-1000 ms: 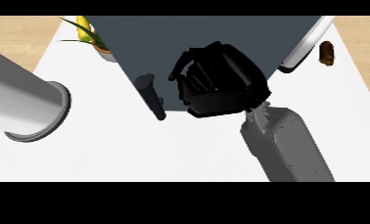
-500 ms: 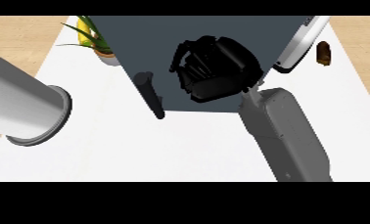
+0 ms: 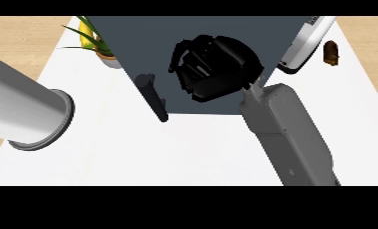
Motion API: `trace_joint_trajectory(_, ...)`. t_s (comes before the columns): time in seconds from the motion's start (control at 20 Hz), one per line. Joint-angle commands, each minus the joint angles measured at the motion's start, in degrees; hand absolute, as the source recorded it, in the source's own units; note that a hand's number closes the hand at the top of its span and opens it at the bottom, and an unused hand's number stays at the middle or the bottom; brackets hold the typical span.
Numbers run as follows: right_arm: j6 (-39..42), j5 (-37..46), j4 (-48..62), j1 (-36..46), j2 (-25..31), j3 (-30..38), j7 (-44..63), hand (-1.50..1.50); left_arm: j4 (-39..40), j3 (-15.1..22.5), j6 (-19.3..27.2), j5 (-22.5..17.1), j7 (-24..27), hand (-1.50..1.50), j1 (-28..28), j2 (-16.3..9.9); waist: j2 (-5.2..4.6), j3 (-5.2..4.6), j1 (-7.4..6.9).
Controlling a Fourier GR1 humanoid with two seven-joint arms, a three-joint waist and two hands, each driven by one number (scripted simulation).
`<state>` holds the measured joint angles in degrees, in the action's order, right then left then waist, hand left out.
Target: Pick up the bottled water, place it into the cabinet and close the cabinet
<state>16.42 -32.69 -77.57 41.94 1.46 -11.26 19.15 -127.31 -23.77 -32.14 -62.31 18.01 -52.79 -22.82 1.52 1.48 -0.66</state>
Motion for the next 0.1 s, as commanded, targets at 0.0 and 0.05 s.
trace_joint_trajectory(0.0, -1.24, 1.06, 10.44, 8.65, -0.22, 5.07, -2.16, 1.5, -0.9, -3.01, 0.31, -3.58, -1.46, -1.5, -0.72, -1.7, -2.07, -1.45, -2.13)
trace_joint_trajectory(0.05, -2.94, 0.07, 9.01, 11.22, -0.22, 5.9, 0.49, 1.5, -1.07, -1.06, 0.06, -1.64, -1.57, -1.5, -1.13, 0.27, -1.89, -1.49, -2.04)
